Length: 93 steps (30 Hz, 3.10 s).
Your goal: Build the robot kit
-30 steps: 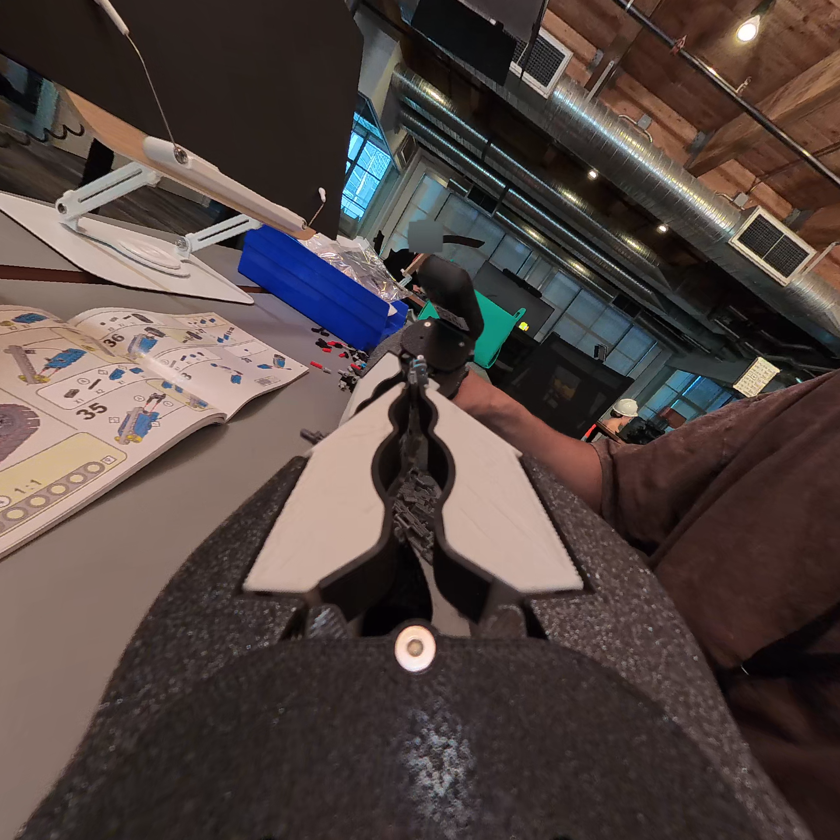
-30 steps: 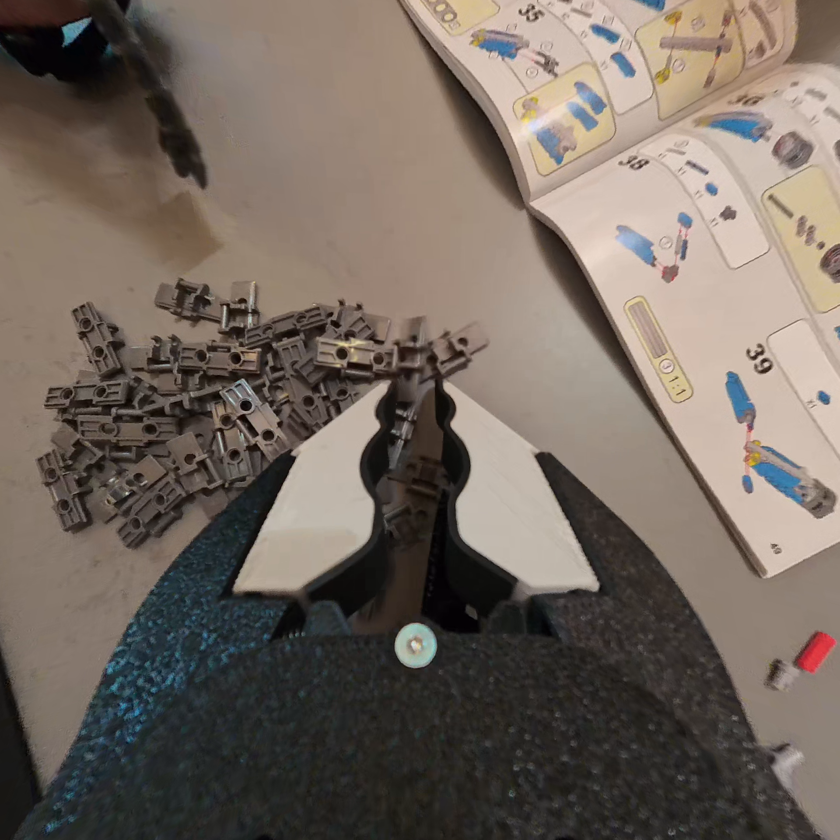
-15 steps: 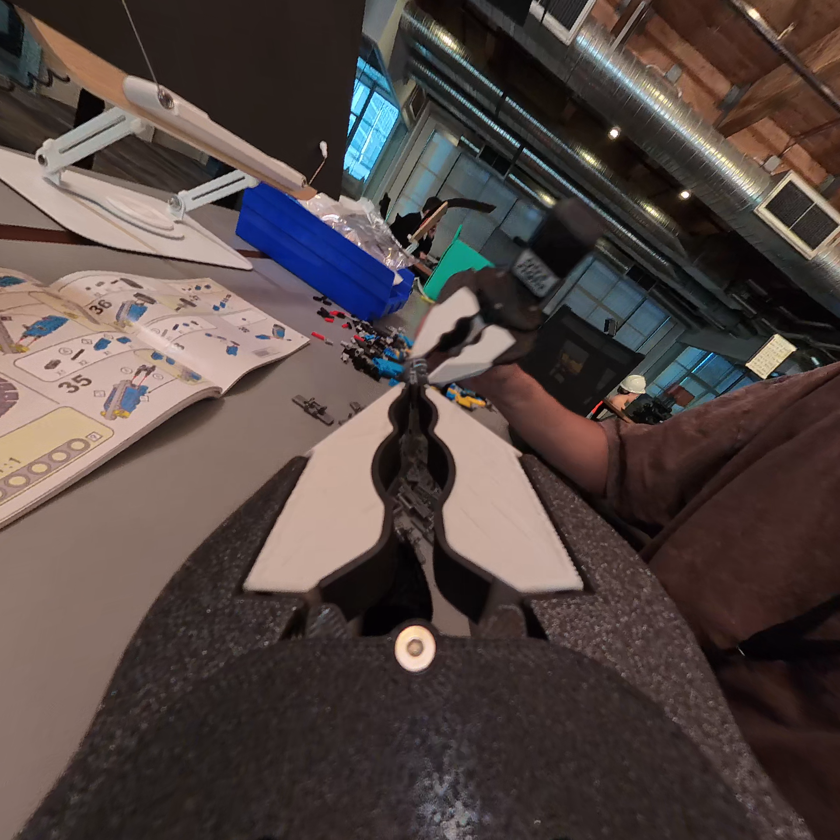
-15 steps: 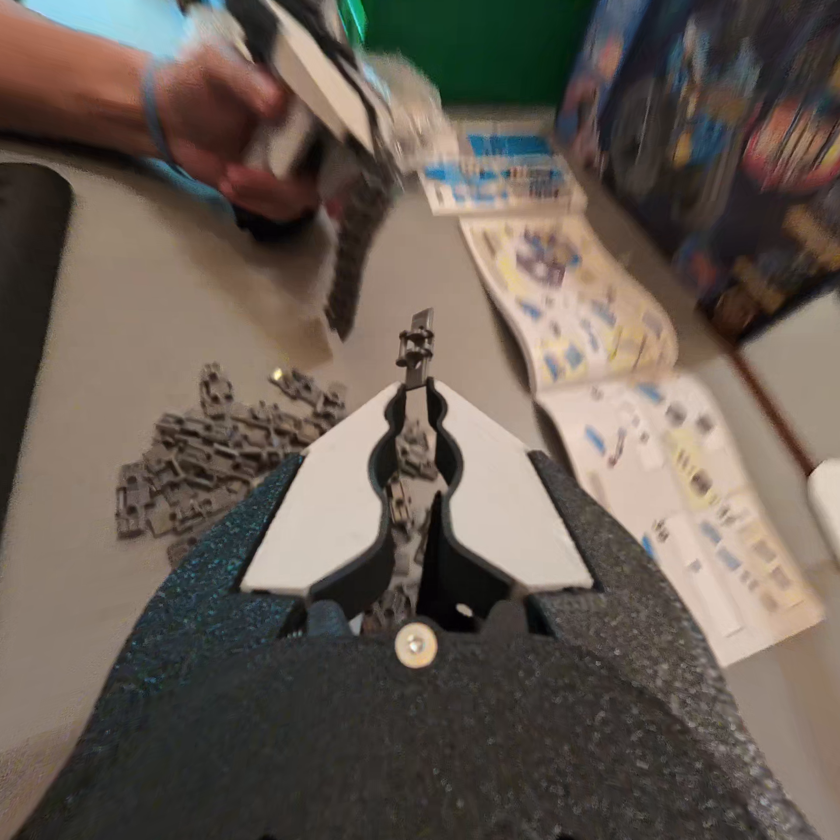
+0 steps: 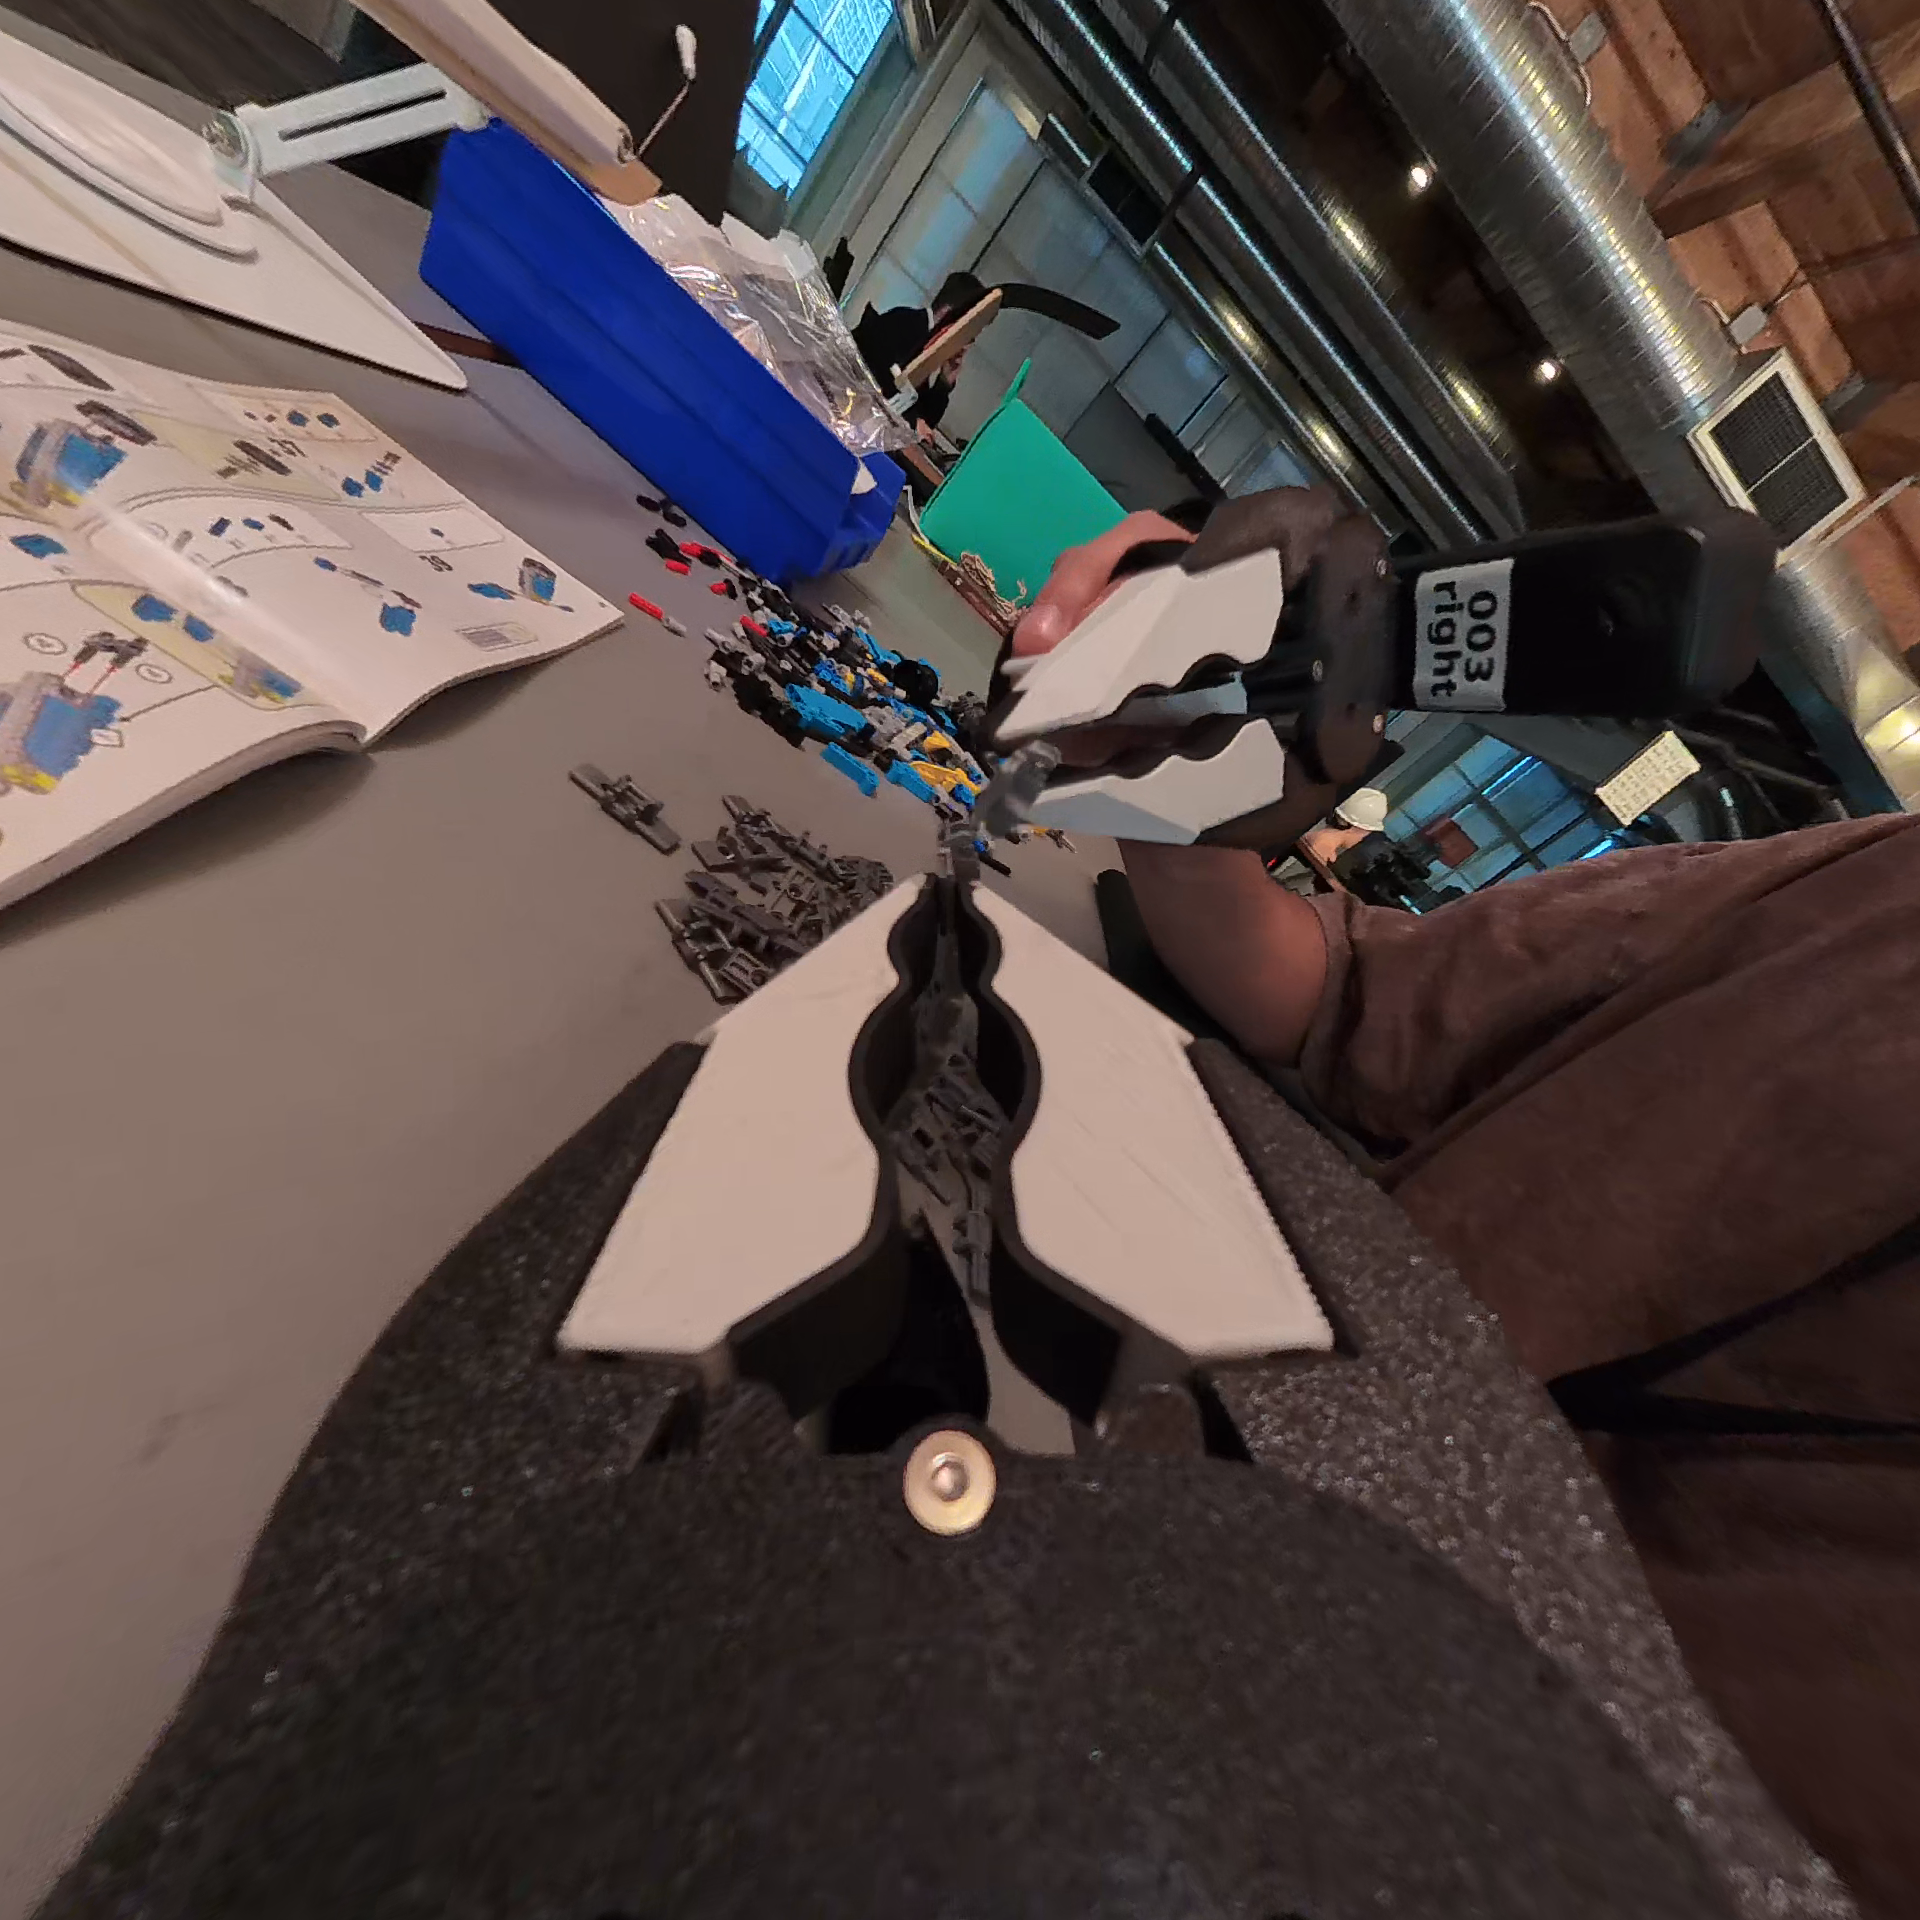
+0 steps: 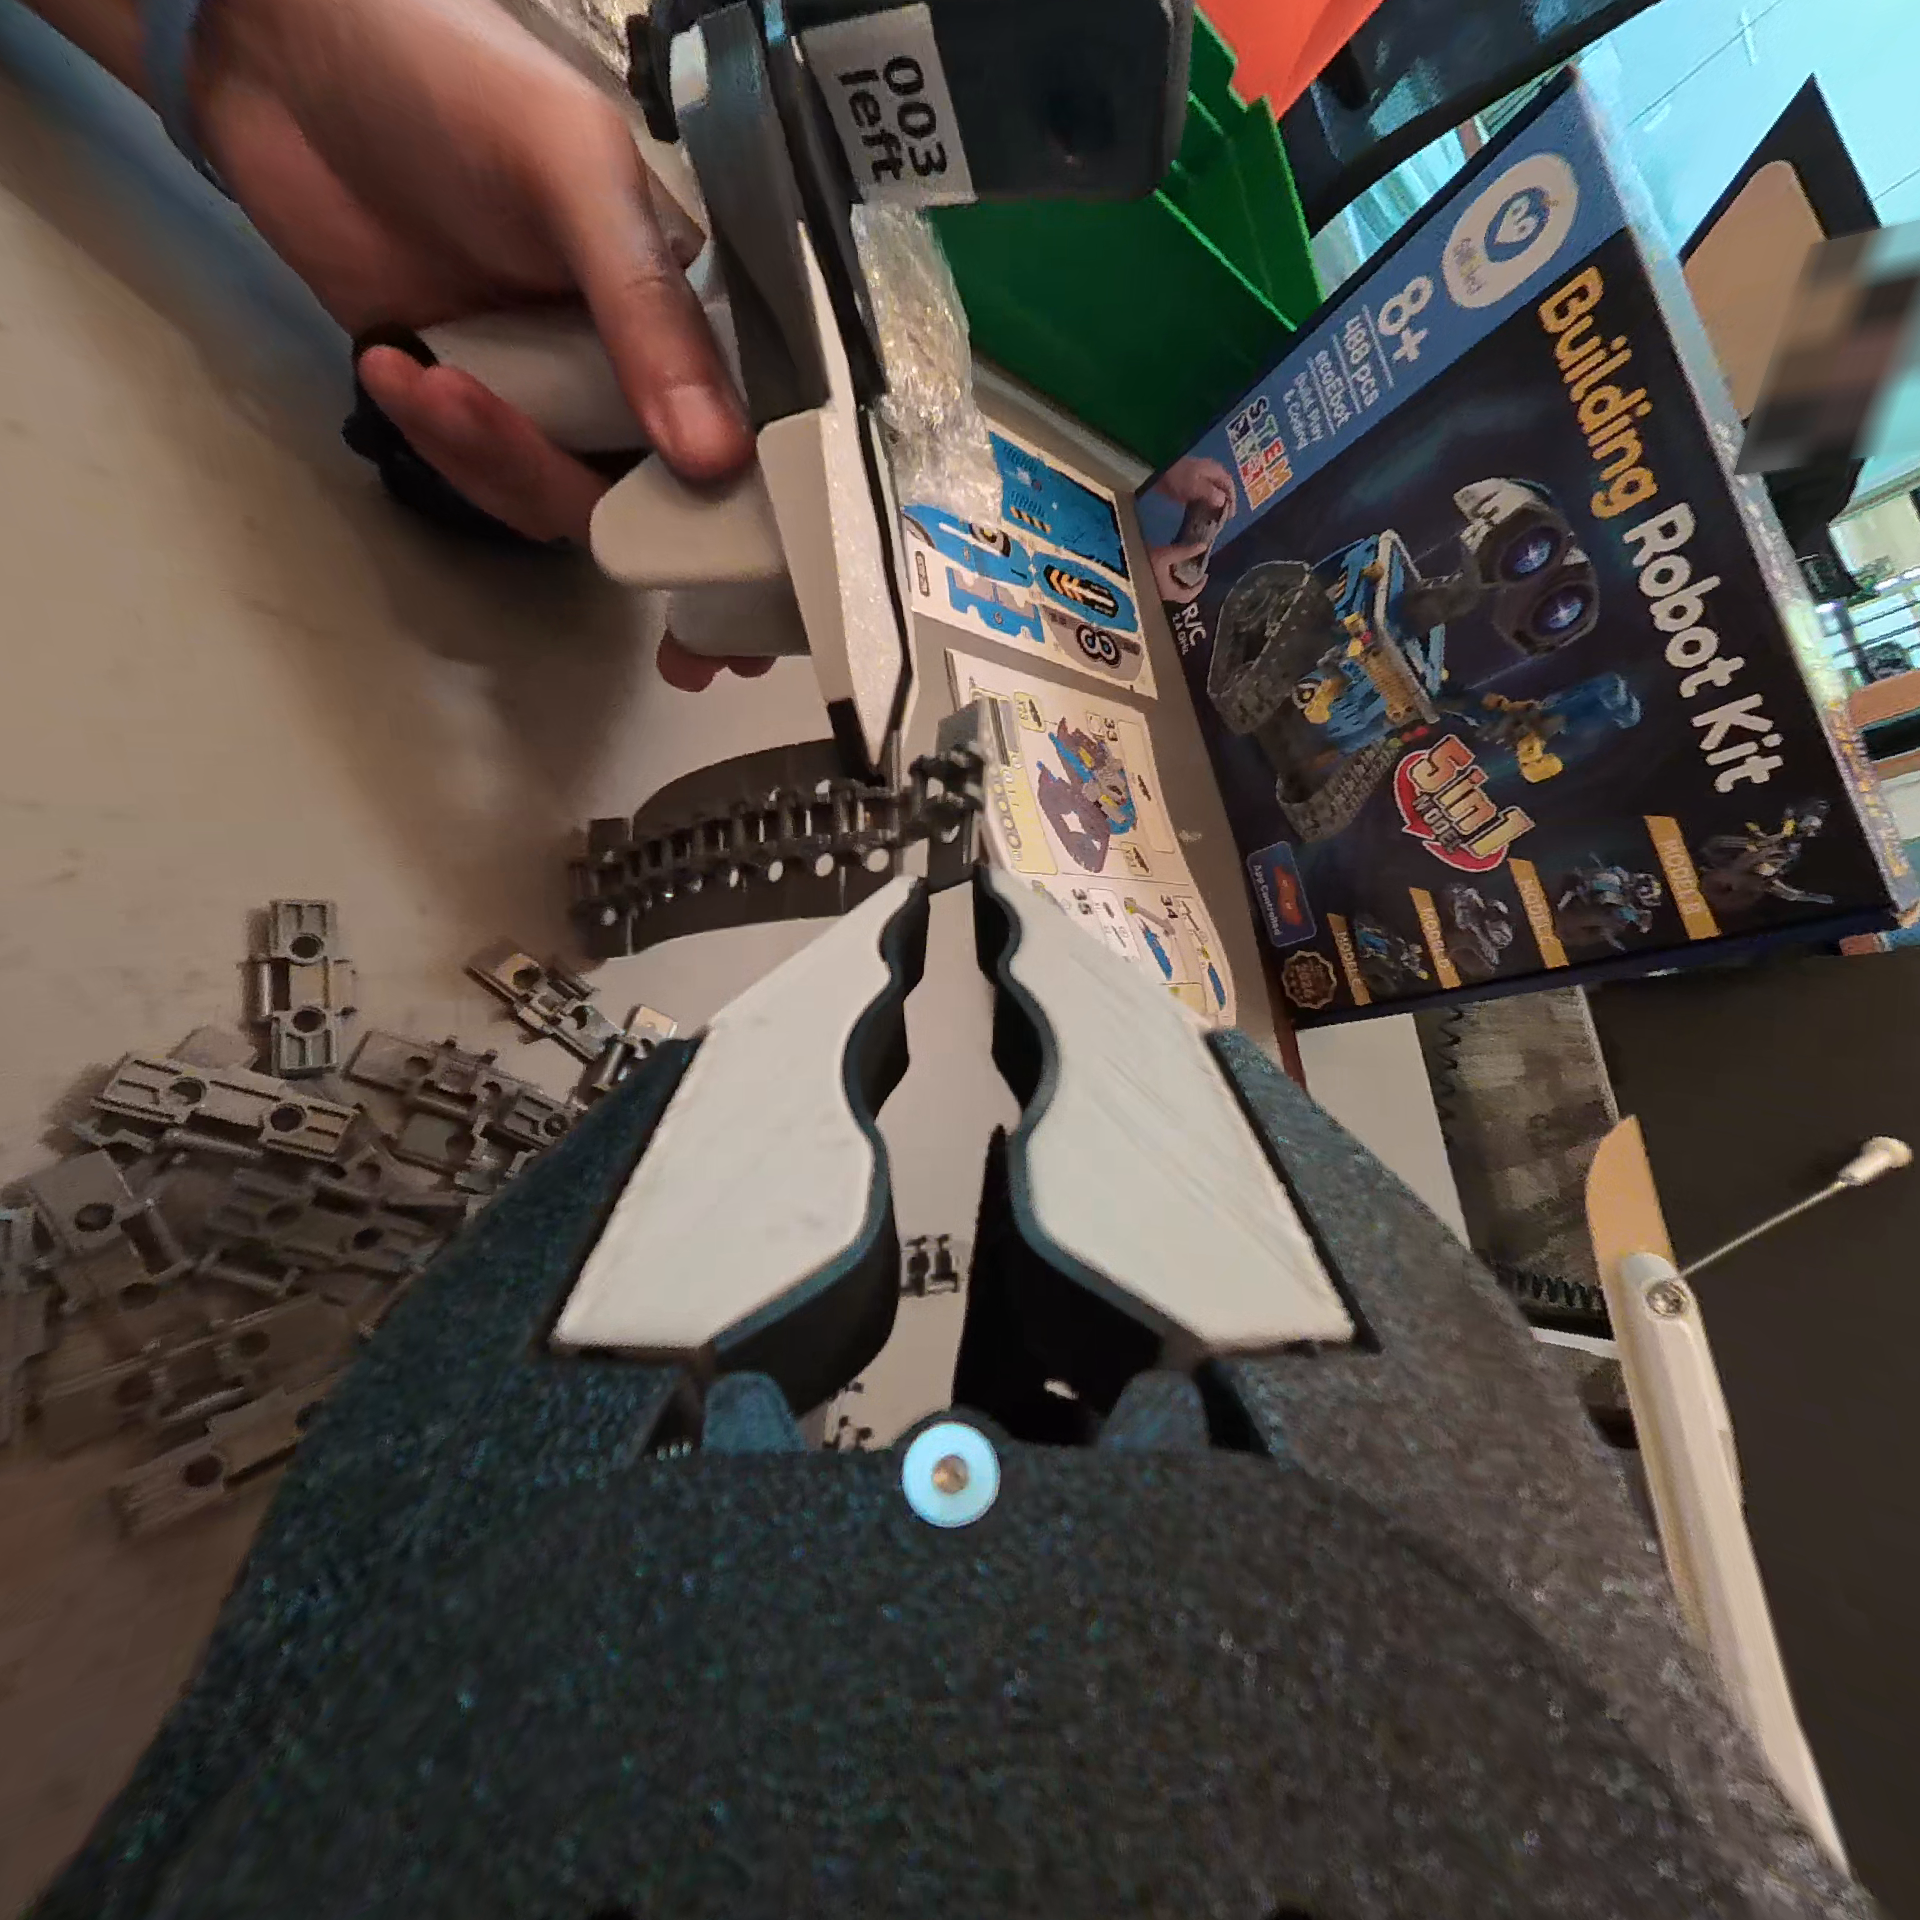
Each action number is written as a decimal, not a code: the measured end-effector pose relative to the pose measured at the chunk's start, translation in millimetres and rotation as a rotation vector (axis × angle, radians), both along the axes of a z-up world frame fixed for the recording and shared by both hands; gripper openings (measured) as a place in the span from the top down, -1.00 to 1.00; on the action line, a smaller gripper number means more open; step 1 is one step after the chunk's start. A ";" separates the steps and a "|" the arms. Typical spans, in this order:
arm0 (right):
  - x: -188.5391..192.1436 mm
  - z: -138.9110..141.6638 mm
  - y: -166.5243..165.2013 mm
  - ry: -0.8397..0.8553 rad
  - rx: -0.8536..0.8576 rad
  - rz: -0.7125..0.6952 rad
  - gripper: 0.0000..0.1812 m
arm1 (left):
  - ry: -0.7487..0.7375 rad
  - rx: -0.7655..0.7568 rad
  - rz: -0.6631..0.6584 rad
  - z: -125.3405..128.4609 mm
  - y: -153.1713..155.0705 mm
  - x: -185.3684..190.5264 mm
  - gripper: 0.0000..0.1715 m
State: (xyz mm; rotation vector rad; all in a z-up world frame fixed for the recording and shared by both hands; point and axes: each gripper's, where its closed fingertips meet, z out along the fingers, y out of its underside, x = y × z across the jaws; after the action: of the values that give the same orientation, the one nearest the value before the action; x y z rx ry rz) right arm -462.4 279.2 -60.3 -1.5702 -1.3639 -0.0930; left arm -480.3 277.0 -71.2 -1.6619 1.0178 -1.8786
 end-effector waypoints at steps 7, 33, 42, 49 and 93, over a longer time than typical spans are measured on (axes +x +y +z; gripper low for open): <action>1.4 -9.0 2.7 -0.028 -0.028 -0.011 0.91 | 0.002 -0.014 -0.006 -0.8 1.0 -0.6 0.99; -42.5 -107.1 -116.8 0.005 -1.058 0.306 0.91 | 0.089 -0.125 0.060 -17.3 27.3 -9.1 0.99; -47.5 -101.1 -108.8 0.040 -1.045 0.241 0.74 | 0.090 -0.116 0.060 -17.2 26.2 -8.4 0.99; -61.6 -101.0 -106.0 0.077 -1.042 0.200 0.77 | 0.088 -0.115 0.059 -17.0 26.1 -8.1 0.99; -67.6 -106.6 -125.0 -0.225 -0.717 0.185 0.81 | 0.093 -0.096 0.060 -17.7 24.7 -7.3 0.99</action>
State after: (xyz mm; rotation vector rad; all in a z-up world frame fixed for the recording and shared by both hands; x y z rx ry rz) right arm -530.0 154.2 -166.9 -2.0437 -1.8381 0.3850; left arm -487.6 301.8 -88.8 -1.8297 0.9157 -1.8529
